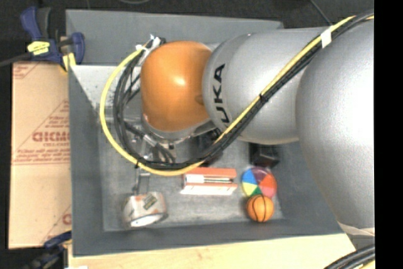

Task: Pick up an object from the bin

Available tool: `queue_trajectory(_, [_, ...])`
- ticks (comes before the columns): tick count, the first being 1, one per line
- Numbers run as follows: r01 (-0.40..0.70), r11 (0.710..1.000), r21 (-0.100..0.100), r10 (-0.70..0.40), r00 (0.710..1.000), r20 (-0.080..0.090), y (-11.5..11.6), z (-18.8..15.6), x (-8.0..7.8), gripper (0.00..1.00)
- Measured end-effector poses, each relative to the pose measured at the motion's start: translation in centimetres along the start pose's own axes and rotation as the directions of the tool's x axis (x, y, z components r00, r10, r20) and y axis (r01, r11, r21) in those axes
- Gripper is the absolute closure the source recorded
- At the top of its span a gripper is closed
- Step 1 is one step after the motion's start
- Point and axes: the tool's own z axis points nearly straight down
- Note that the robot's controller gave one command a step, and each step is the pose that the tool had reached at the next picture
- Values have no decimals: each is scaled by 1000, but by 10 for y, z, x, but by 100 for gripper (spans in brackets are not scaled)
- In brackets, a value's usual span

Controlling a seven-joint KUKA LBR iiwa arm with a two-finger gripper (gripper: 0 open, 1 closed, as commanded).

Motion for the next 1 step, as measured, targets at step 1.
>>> queue_trajectory(1, [-5, 1000, -2, 5, 1000, 8, -1, -5, -2, 0])
